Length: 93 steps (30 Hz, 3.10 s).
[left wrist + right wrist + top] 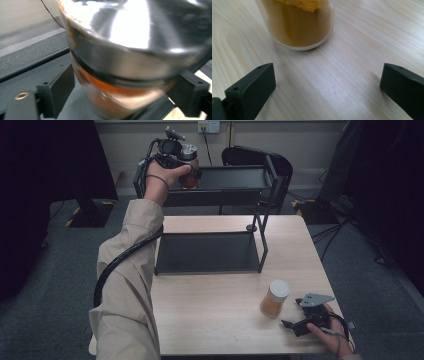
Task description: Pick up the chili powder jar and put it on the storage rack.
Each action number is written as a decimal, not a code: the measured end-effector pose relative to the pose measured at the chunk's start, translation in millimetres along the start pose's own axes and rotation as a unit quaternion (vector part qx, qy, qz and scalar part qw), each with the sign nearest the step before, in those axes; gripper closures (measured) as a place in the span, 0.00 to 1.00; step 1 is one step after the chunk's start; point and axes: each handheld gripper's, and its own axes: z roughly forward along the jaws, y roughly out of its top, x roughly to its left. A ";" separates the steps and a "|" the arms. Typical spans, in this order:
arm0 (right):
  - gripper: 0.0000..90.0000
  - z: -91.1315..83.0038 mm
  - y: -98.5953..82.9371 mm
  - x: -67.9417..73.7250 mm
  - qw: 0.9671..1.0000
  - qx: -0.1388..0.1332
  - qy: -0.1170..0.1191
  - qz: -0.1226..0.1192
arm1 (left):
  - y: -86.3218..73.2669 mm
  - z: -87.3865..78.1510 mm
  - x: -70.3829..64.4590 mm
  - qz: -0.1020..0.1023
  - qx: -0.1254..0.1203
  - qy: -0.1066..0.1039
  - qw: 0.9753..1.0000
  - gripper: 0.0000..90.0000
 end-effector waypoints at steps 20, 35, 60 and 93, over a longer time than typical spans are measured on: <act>0.00 0.0 -0.3 0.6 1.000 -0.001 -0.002 0.000 | -28.6 -31.3 -17.1 0.006 -0.014 -0.007 1.000 0.02; 0.00 -0.2 -0.5 1.5 1.000 -0.001 -0.003 0.002 | -54.2 -35.6 -28.7 0.025 -0.011 -0.026 0.999 0.03; 0.00 -0.3 -0.7 2.4 1.000 -0.001 -0.005 0.004 | -102.4 -10.2 -28.8 0.036 -0.013 -0.060 0.997 0.03; 0.00 -0.7 -1.1 4.5 1.000 -0.001 -0.009 0.006 | -164.8 24.7 -23.7 0.030 0.005 -0.074 0.997 0.04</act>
